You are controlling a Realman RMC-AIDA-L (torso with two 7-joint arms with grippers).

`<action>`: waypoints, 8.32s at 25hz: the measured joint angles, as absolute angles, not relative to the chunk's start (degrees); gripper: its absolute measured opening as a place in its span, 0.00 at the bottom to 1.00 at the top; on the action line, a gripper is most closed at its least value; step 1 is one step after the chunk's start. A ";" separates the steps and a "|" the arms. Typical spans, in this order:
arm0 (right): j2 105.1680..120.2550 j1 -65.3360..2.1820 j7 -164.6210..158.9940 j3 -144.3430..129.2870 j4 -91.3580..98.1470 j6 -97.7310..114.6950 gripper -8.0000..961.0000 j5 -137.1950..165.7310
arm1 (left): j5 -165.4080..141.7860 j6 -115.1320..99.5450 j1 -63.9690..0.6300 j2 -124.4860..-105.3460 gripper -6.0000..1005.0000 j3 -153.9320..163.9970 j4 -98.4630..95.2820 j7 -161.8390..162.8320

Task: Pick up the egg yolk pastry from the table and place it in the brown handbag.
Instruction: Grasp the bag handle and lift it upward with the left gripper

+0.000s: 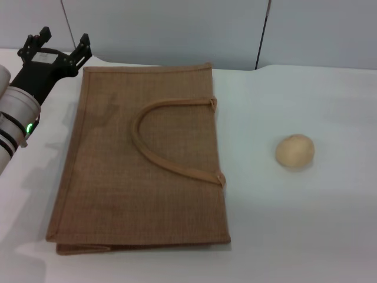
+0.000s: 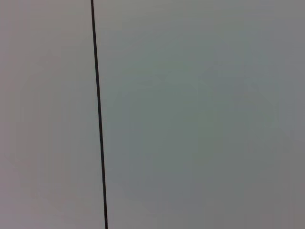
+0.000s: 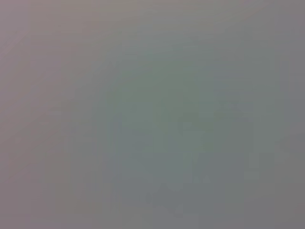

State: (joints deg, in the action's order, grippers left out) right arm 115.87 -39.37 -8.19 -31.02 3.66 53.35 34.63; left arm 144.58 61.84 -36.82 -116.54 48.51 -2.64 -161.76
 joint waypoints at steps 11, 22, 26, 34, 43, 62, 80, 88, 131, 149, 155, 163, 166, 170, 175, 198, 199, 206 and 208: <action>115.84 -39.37 -8.12 -31.02 3.70 52.98 0.90 34.63 | 143.81 61.63 -37.15 -116.36 0.88 49.36 -2.64 -156.44; 115.84 -39.39 -8.00 -31.02 3.96 50.87 0.90 34.62 | 130.37 59.06 -37.89 -115.66 0.88 50.10 -7.26 -147.26; 115.84 -39.31 -7.99 -31.02 3.96 50.87 0.90 34.64 | 124.56 54.20 -38.12 -116.27 0.88 50.09 -10.78 -144.84; 115.64 -39.11 -7.99 -31.02 4.05 50.87 0.90 34.72 | 115.66 50.05 -39.26 -116.28 0.87 50.09 -14.53 -136.43; 115.58 -39.00 -7.99 -31.08 4.83 49.00 0.90 34.73 | 109.68 50.37 -38.85 -116.68 0.87 50.10 -21.65 -129.23; 115.57 -38.84 -7.99 -31.26 4.83 48.86 0.90 34.97 | 117.86 58.27 -30.43 -117.32 0.87 58.89 -36.26 -129.05; 115.64 -38.91 -7.99 -31.27 4.83 48.86 0.90 34.67 | 140.87 44.32 -19.03 -117.30 0.86 78.54 -52.95 -143.85; 115.66 -38.87 -7.99 -31.28 4.83 48.86 0.90 34.72 | 150.70 38.90 -17.40 -117.27 0.86 83.68 -55.38 -152.53; 115.57 -38.83 -7.99 -31.46 4.83 47.37 0.89 35.06 | 162.59 24.69 -16.53 -115.05 0.85 91.68 -65.31 -142.68; 115.58 -39.12 -7.99 -31.46 4.83 47.08 0.89 35.07 | 121.00 37.87 -20.74 -114.37 0.85 79.94 -61.91 -107.05; 115.57 -39.30 -7.99 -31.53 4.85 45.73 0.89 35.13 | 101.10 37.70 -22.38 -115.97 0.83 74.97 -64.33 -93.12; 115.57 -39.33 -7.99 -31.55 4.93 45.70 0.89 35.16 | 85.45 38.01 -22.49 -116.17 0.72 73.99 -67.59 -77.72; 115.58 -39.30 -7.99 -31.55 4.93 45.70 0.89 35.16 | 77.69 38.47 -22.61 -116.18 0.70 73.97 -69.20 -70.26; 115.57 -39.38 -7.99 -31.63 4.92 45.70 0.89 35.16 | 67.78 41.74 -23.78 -116.19 0.70 73.67 -70.36 -61.33; 115.57 -39.42 -7.99 -31.64 4.92 45.70 0.89 35.16 | 55.91 53.05 -28.32 -116.21 0.70 68.30 -70.05 -51.75; 115.67 -40.08 -7.99 -31.64 4.92 45.71 0.89 35.24 | 30.68 75.58 -44.41 -114.89 0.70 54.73 -59.63 -45.48; 115.67 -40.12 -7.99 -31.64 4.92 45.71 0.89 35.24 | 30.58 75.59 -44.51 -114.89 0.70 54.84 -59.53 -45.59; 115.66 -40.32 -7.99 -31.67 4.82 45.71 0.89 35.25 | 30.26 75.68 -45.61 -115.57 0.70 55.30 -57.73 -48.94; 115.67 -40.32 -7.99 -31.73 4.79 45.71 0.89 35.24 | 30.18 75.47 -46.40 -115.58 0.70 55.31 -55.68 -49.86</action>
